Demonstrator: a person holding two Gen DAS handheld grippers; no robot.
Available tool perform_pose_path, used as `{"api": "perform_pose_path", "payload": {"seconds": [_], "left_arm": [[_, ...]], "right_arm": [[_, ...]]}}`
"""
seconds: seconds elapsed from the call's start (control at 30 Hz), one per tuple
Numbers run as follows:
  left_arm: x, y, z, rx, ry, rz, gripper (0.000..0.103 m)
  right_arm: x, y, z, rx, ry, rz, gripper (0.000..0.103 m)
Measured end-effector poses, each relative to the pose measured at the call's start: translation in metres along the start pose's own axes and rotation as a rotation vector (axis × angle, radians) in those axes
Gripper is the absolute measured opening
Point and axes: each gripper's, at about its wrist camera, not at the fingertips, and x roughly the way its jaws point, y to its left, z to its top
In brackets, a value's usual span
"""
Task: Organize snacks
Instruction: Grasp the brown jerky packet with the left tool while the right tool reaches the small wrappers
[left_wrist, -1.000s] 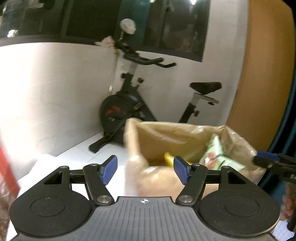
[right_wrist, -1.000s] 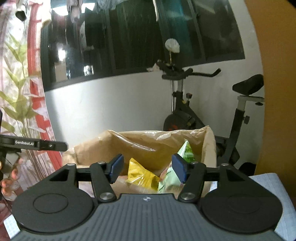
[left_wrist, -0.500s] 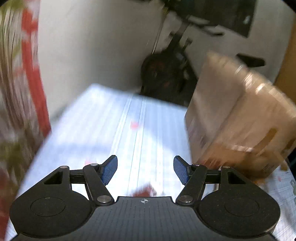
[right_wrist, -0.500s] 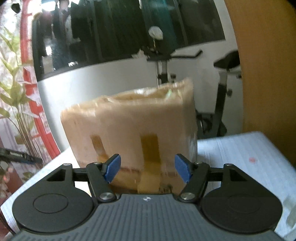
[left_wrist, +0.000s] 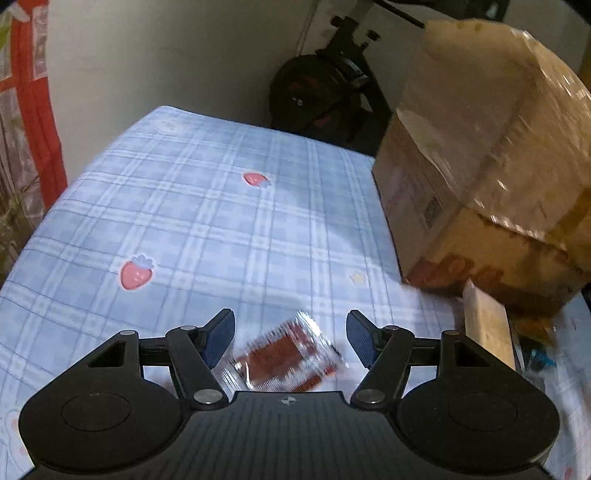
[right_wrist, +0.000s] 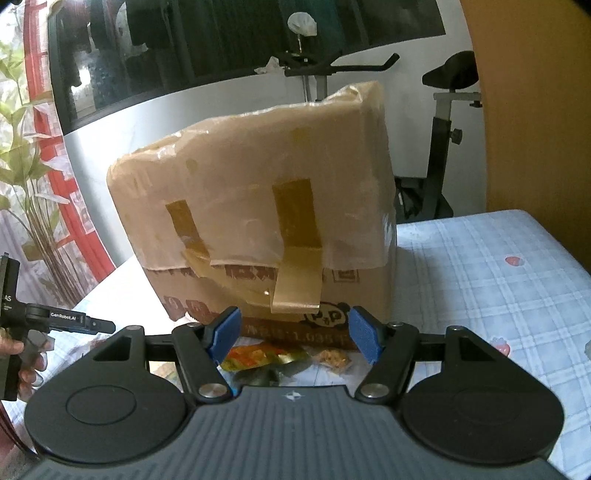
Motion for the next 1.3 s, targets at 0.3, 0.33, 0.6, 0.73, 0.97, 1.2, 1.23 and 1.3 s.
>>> {"api": "perform_pose_path", "payload": {"seconds": [0.3, 0.33, 0.6, 0.73, 0.97, 1.2, 1.23, 1.3], "left_arm": [[-0.016, -0.017, -0.029, 0.081, 0.012, 0.030, 0.069], [-0.015, -0.020, -0.030, 0.112, 0.013, 0.060, 0.069], [-0.013, -0.037, -0.037, 0.167, -0.044, 0.169, 0.044], [-0.020, -0.040, -0.040, 0.137, -0.042, 0.167, 0.040], [-0.044, -0.038, -0.039, 0.013, -0.115, 0.134, 0.040], [-0.065, -0.054, -0.039, -0.024, -0.178, 0.105, 0.040], [-0.068, -0.057, -0.039, -0.024, -0.185, 0.099, 0.040], [-0.072, -0.064, -0.041, -0.023, -0.195, 0.088, 0.040]], "right_arm": [[0.008, 0.002, -0.005, 0.013, 0.029, 0.026, 0.068], [0.009, 0.003, -0.006, 0.014, 0.032, 0.028, 0.068], [0.006, 0.005, -0.013, 0.010, 0.040, 0.039, 0.068], [0.009, 0.003, -0.020, 0.011, 0.074, 0.031, 0.068], [0.026, 0.011, -0.026, -0.020, 0.136, 0.051, 0.068], [0.064, 0.023, -0.009, -0.003, 0.153, 0.053, 0.068], [0.071, 0.027, -0.008, -0.023, 0.158, 0.047, 0.068], [0.081, 0.034, -0.008, -0.062, 0.167, 0.019, 0.067]]}}
